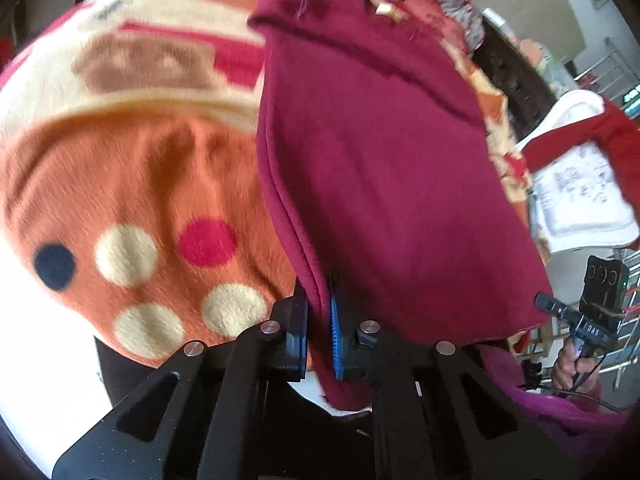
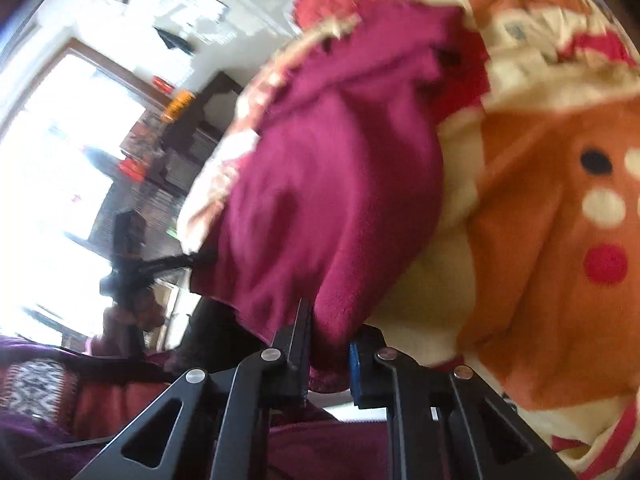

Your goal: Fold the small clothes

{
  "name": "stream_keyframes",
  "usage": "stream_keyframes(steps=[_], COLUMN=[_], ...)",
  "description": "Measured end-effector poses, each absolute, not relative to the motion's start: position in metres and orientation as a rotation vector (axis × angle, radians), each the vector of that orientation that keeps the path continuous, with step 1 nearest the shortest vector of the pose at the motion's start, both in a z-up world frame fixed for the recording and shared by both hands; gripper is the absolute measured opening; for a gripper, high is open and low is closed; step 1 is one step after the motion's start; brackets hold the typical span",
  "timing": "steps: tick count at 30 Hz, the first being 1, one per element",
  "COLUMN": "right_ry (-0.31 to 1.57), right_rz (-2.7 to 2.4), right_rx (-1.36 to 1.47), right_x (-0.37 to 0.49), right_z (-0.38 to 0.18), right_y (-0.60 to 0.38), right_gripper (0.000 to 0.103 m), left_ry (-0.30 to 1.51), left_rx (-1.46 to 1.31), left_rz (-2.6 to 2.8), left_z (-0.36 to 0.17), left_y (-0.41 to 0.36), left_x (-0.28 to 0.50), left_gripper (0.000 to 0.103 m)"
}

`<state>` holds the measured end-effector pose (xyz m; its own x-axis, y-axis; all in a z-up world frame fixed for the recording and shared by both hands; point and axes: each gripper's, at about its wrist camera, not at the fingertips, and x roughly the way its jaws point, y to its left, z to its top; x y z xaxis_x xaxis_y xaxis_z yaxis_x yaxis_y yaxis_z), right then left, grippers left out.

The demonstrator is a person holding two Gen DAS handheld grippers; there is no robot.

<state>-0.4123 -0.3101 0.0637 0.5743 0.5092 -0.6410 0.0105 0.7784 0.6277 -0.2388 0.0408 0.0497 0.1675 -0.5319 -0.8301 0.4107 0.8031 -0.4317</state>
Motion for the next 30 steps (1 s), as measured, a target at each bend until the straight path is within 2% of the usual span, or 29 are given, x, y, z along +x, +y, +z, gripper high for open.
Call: stream_keyframes(steps=[5,20,30], right_ry=[0.79,0.603,0.61], right_rz=[0.311,0.272,0.177], right_rx=[0.618,0.552,0.492], right_x=[-0.409,-0.351,-0.256], right_z=[0.102,0.159,0.167], right_y=[-0.311,-0.323,-0.356], right_gripper=[0.014,0.014,0.013], left_ry=[1.141,0.953,0.888], left_rx=[-0.159,-0.232,-0.204], left_rz=[-0.701,-0.672,-0.653], left_z=[0.08,0.137,0.153], left_y=[0.055,0.042,-0.005], left_x=[-0.231,-0.165,-0.087], left_gripper=[0.008,0.008,0.008])
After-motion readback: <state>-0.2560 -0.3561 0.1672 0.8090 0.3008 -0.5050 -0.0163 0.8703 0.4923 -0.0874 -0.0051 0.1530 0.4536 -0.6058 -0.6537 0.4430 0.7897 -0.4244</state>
